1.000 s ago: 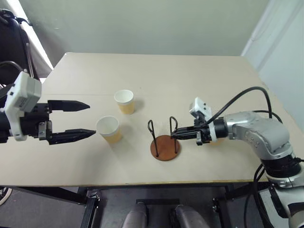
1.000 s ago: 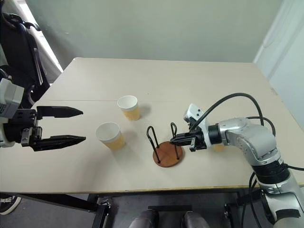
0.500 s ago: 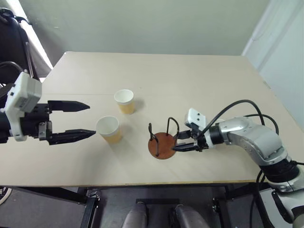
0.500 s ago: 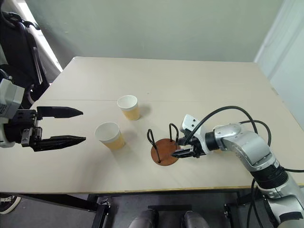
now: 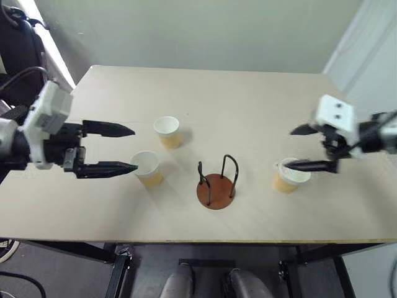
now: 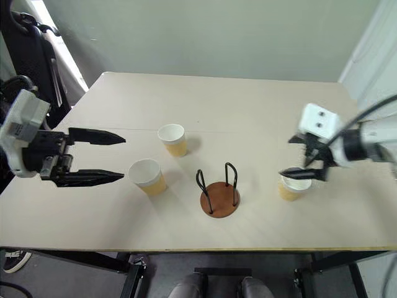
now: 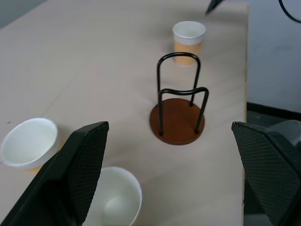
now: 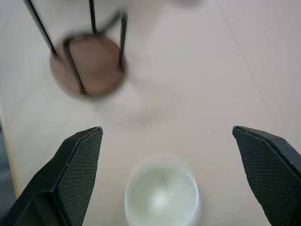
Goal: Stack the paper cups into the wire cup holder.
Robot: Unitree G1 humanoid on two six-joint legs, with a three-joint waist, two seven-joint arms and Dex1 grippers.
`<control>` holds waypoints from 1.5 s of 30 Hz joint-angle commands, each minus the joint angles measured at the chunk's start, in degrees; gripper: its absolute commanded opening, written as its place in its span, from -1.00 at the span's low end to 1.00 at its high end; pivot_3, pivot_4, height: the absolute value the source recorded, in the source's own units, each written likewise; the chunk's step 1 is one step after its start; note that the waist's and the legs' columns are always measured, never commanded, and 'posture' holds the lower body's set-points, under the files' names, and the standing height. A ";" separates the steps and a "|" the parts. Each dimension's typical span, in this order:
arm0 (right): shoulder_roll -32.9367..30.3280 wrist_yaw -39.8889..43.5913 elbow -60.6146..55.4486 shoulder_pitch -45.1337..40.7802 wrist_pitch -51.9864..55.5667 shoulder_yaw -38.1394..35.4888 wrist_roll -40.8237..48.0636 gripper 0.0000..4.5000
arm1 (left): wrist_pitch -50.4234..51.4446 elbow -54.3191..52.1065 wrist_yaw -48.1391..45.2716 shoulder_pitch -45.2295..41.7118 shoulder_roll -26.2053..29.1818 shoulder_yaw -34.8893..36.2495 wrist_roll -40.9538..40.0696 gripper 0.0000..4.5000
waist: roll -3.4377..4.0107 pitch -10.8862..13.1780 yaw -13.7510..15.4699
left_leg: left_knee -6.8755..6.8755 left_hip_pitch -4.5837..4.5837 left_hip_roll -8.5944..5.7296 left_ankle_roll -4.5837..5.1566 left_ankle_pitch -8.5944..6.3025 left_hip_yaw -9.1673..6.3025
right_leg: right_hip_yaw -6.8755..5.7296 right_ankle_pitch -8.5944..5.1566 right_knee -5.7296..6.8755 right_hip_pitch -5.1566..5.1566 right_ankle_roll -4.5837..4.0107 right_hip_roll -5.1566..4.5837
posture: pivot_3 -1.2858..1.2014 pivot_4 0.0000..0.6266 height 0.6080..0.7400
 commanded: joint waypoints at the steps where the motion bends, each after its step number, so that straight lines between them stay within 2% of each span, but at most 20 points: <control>1: -2.57 0.95 -0.69 6.25 -3.66 -1.89 -1.93 0.99 | -1.31 -1.20 -0.91 -2.60 -1.15 -2.84 0.54 1.00 | 0.02 0.02 -0.02 | 0.04 -0.03 0.00 0.00 -0.02 0.00 | 0.00 -0.02 -0.01 0.01 0.04 0.01 | 0.03 -0.52 1.00; 6: -0.09 -0.59 -1.05 8.40 -4.46 0.13 -3.37 0.99 | -2.36 -2.92 -0.49 -2.81 -2.67 -3.61 0.71 1.00 | 0.09 0.07 -0.73 | 0.09 0.02 0.00 0.02 -0.03 0.18 | 0.24 0.05 0.00 -0.01 0.28 0.08 | 0.03 -0.52 1.00; 15: 7.34 -1.16 5.14 4.36 -7.23 9.49 -10.29 0.99 | -1.91 -5.35 0.61 0.89 -1.49 -0.38 0.46 1.00 | 0.10 0.07 -0.71 | 0.30 0.06 0.08 0.27 0.11 0.15 | 0.32 0.16 0.03 0.12 0.45 0.20 | 0.03 -0.52 1.00; 18: 8.53 -0.58 7.49 4.62 -8.71 11.27 -12.48 0.74 | -0.64 -6.91 1.54 3.18 -0.71 2.26 -0.22 1.00 | 0.10 0.07 -0.71 | 0.38 0.05 0.08 0.30 0.12 0.16 | 0.32 0.21 0.03 0.15 0.46 0.19 | 0.03 -0.52 1.00; 19: 8.55 -0.40 8.04 4.56 -9.18 11.45 -13.13 0.60 | -0.42 -7.19 1.71 3.87 -0.47 2.92 -0.21 1.00 | 0.10 0.07 -0.66 | 0.42 0.04 0.08 0.30 0.12 0.15 | 0.32 0.21 0.03 0.16 0.46 0.19 | 0.03 -0.52 1.00; 28: 8.12 2.90 10.06 3.09 -12.01 10.31 -14.03 -0.94 | 0.91 -9.17 3.38 6.94 -0.15 6.10 -1.18 1.00 | 0.10 0.07 -0.54 | 0.46 0.08 0.08 0.31 0.13 0.15 | 0.32 0.23 0.04 0.22 0.43 0.19 | 0.03 -0.52 1.00; 33: 7.75 5.07 10.18 1.97 -12.81 8.26 -12.36 -0.97 | 0.59 -8.86 4.21 7.09 -0.40 6.02 -0.76 1.00 | 0.10 0.07 -0.53 | 0.46 0.06 0.07 0.31 0.13 0.16 | 0.31 0.23 0.03 0.22 0.42 0.19 | 0.03 -0.52 1.00; 36: 8.84 8.33 10.90 -3.57 -12.14 4.59 -7.49 -0.97 | 0.43 -8.78 4.52 7.17 -0.61 6.11 -0.71 1.00 | 0.13 0.09 -0.58 | 0.45 0.07 0.08 0.30 0.13 0.17 | 0.32 0.24 0.04 0.20 0.40 0.19 | 0.03 -0.52 1.00; 41: 17.15 7.80 13.88 -19.67 -9.34 3.37 -2.53 -0.97 | -0.02 -8.04 5.00 7.33 -0.81 6.04 -0.25 1.00 | 0.13 0.09 -1.15 | 0.37 0.12 0.11 0.30 0.16 0.17 | 0.31 0.30 0.05 0.13 0.30 0.24 | 0.03 -0.52 1.00; 45: 24.31 6.68 11.87 -24.16 -7.50 5.98 -0.98 -0.97 | -0.18 -8.06 5.52 7.57 -1.28 5.92 -0.19 1.00 | 0.11 0.08 -1.14 | 0.28 0.13 0.15 0.30 0.16 0.12 | 0.28 0.28 0.03 0.08 0.22 0.26 | 0.03 -0.52 1.00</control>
